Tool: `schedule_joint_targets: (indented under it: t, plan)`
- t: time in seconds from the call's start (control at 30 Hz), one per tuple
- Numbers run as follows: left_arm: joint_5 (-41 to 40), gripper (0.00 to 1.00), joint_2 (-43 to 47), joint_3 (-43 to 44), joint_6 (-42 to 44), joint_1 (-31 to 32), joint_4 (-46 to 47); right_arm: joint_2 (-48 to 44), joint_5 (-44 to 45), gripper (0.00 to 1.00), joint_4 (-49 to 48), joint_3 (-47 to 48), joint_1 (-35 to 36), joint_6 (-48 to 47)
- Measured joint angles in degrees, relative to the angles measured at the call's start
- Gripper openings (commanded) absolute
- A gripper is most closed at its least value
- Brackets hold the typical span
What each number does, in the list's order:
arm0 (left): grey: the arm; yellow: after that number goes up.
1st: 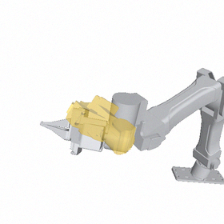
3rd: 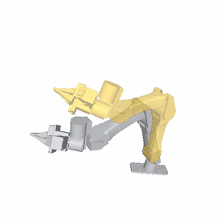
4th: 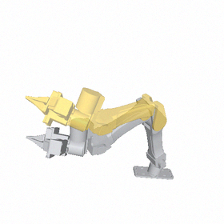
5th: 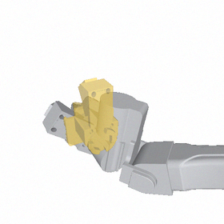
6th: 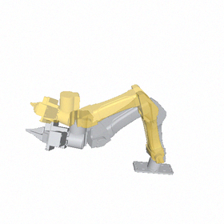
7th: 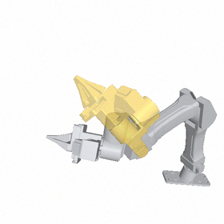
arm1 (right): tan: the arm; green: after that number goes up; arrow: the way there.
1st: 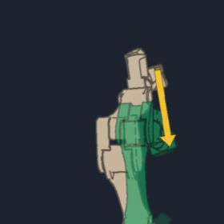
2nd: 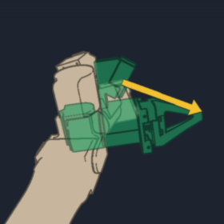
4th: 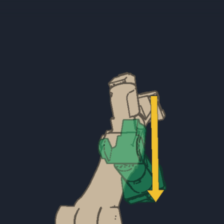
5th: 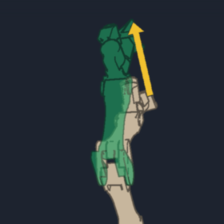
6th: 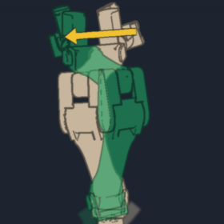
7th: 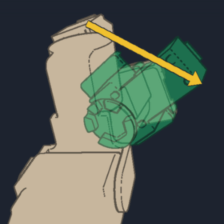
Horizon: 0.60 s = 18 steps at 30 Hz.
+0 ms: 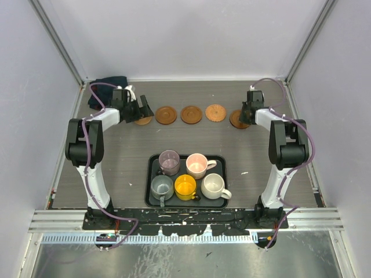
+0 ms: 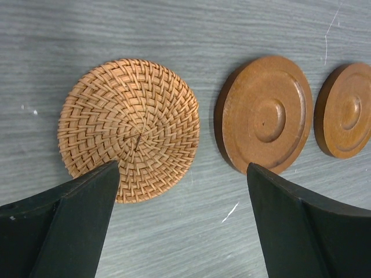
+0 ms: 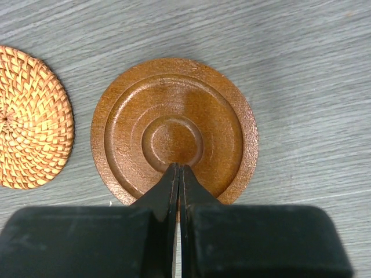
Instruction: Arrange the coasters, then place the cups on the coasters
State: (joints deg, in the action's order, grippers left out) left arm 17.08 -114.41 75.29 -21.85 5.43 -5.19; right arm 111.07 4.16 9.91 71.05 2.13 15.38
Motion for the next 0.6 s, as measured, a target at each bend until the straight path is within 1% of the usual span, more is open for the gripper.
schedule_joint_targets:
  t: [0.2, 0.6]
  plan:
    - [0.39, 0.93, -2.05, 2.80, 0.00, -0.15, -0.20, 2.03, -0.31, 0.02, -0.52, 1.64, 0.00, 0.04]
    - [1.03, 0.93, -2.51, 3.45, 0.00, -0.37, -0.39, 6.01, -0.48, 0.02, -1.33, 6.62, -1.05, 0.26]
